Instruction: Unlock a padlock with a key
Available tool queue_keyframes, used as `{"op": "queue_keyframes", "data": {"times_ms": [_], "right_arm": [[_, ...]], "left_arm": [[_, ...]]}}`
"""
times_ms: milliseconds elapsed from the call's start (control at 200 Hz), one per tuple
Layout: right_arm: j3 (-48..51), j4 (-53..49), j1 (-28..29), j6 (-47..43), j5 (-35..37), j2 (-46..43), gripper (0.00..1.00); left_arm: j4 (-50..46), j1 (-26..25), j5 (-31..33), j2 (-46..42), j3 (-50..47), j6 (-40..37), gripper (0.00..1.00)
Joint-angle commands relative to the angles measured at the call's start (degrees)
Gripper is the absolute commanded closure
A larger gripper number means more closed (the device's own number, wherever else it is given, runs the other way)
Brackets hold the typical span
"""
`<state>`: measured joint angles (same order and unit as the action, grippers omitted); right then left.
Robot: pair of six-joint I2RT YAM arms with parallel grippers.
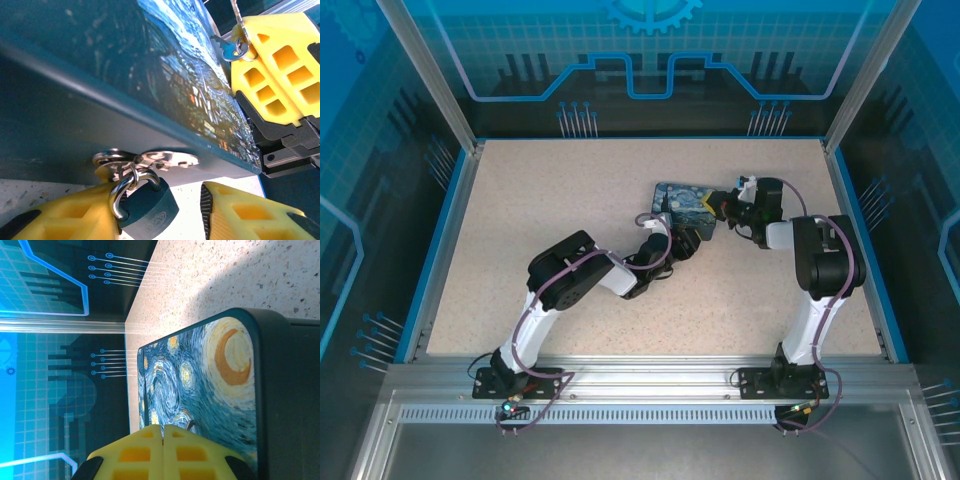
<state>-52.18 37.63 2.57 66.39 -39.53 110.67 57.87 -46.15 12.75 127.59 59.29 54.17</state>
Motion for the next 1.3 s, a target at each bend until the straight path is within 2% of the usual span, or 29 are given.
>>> {"op": "queue_keyframes", "data": {"times_ms": [0, 90, 165, 310, 615, 890, 1296], "right_arm": [[1.2, -5.7, 0.9, -0.8, 1.3, 3.8, 1.00], [1.3, -5.6, 0.9, -0.7, 1.4, 4.0, 1.00], [1.3, -5.6, 0.9, -0.7, 1.4, 4.0, 1.00], [1.3, -5.5, 0.9, -0.7, 1.3, 4.1, 1.00], [1.3, -5.5, 1.0, -0.8, 1.4, 4.2, 1.00], [0.8, -5.9, 0.7, -0.8, 0.3, 3.0, 1.00], [2.2, -12.5, 1.8, -2.5, -1.3, -12.5, 1.00]], "left_arm": [[4.1, -0.7, 1.0, 1.2, 0.3, 1.0, 0.54], [4.2, -0.7, 1.1, 1.4, 0.5, 1.3, 0.56], [4.5, -0.7, 1.2, 1.6, 0.6, 1.5, 0.65], [5.0, -0.8, 1.3, 2.0, 0.5, 2.0, 0.73], [6.0, -0.7, 1.7, 1.8, -0.2, 2.4, 0.74], [7.0, -0.3, 1.5, 0.2, -1.8, 2.9, 1.00], [11.1, 0.0, 1.6, -7.6, -12.3, 9.6, 1.00]]}}
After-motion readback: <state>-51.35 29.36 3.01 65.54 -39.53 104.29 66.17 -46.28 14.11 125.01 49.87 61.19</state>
